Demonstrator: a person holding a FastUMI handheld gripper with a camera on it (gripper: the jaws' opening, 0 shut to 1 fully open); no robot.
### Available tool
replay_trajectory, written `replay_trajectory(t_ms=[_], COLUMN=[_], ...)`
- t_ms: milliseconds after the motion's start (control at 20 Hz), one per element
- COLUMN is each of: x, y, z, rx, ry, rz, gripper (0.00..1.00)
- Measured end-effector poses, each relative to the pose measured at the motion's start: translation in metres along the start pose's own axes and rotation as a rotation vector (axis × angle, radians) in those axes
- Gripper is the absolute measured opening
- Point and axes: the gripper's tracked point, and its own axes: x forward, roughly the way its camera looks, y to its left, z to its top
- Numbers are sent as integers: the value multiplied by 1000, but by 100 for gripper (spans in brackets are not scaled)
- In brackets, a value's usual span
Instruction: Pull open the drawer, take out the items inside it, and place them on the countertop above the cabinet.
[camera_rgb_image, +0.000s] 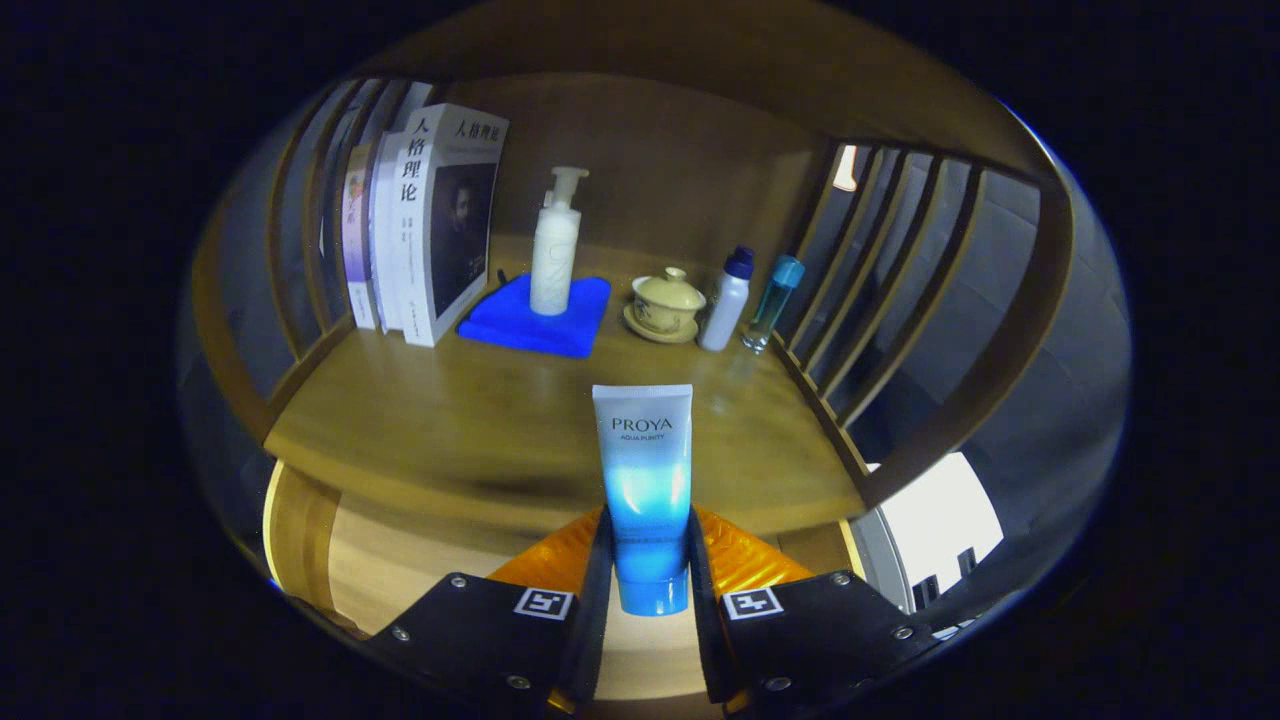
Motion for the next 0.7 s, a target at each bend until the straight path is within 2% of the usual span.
replay_trajectory(t_ms=[150, 400, 700], x=[24, 50, 69], y=[9, 40, 43], z=[14, 31, 30], rx=[9, 101, 95], ry=[-4, -21, -30], rz=[35, 135, 149], gripper=[40, 40, 41])
